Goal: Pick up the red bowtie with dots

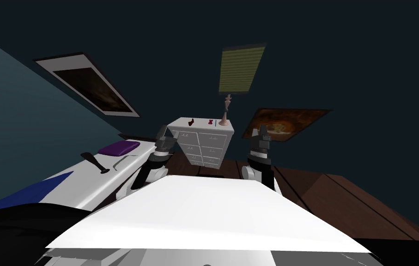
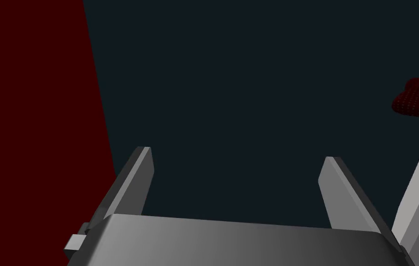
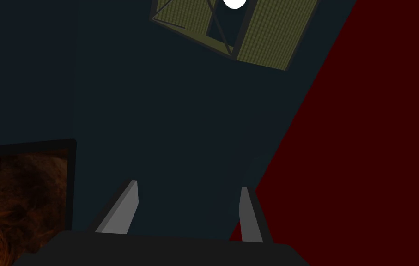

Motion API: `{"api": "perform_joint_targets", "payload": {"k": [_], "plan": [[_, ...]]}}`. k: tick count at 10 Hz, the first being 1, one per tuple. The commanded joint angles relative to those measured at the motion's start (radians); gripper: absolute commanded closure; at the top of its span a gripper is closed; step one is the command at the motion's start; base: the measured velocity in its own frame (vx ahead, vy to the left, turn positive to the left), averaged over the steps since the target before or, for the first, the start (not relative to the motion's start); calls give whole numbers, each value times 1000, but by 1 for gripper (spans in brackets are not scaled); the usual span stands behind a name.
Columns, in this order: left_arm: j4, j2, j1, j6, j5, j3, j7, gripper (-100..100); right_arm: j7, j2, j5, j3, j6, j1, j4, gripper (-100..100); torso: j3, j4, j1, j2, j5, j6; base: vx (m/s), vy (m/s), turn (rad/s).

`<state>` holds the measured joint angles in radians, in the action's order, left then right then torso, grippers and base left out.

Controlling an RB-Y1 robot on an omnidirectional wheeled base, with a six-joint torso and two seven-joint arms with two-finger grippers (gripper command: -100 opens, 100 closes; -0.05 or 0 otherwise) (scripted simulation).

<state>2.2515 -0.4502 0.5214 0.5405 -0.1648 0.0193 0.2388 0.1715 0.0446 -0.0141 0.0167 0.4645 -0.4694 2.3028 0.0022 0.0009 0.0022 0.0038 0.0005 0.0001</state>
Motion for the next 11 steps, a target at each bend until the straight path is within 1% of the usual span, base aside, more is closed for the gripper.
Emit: {"api": "perform_joint_targets", "payload": {"k": [1,2,3,4,5,6,7,8,9,10,11], "plan": [[-12,-50,-1,12,-9,5,11,-100,0,0,0,0,0,0,0,0,0,0,0,0,0,0,-53,29,-23],[-12,-64,-1,12,-9,5,11,-100,0,0,0,0,0,0,0,0,0,0,0,0,0,0,-25,19,3],[-34,-102,-2,30,-28,13,29,-100,0,0,0,0,0,0,0,0,-1,0,0,-2,0,0,-44,21,-44],[-34,-131,-2,30,-28,13,29,-100,0,0,0,0,0,0,0,0,-1,0,0,-1,0,0,-46,21,-28],[-59,-162,-3,50,-47,21,48,-100,0,0,0,0,0,0,0,0,-1,0,0,-1,0,0,-60,20,-43],[-59,-194,-3,50,-47,21,48,-100,0,0,0,0,0,0,0,0,0,0,0,0,0,0,-57,29,-19],[-59,-215,-3,50,-47,21,48,-100,0,0,0,0,0,0,0,0,0,0,0,0,0,0,-26,18,1],[-85,-250,-4,70,-67,28,67,-100,0,0,0,0,0,0,0,0,-1,0,-1,-2,0,0,-38,21,-41],[-85,-280,-4,70,-67,28,67,-100,0,0,0,0,0,0,0,0,-1,0,0,-2,0,0,-42,20,-26],[-85,-296,-4,70,-67,28,67,-100,0,0,0,0,0,0,0,0,-1,0,-1,-2,0,0,-21,8,1],[-112,-333,-4,91,-88,35,87,-100,0,0,0,0,0,0,0,0,-1,0,-1,-2,0,0,-35,19,-39]]}}
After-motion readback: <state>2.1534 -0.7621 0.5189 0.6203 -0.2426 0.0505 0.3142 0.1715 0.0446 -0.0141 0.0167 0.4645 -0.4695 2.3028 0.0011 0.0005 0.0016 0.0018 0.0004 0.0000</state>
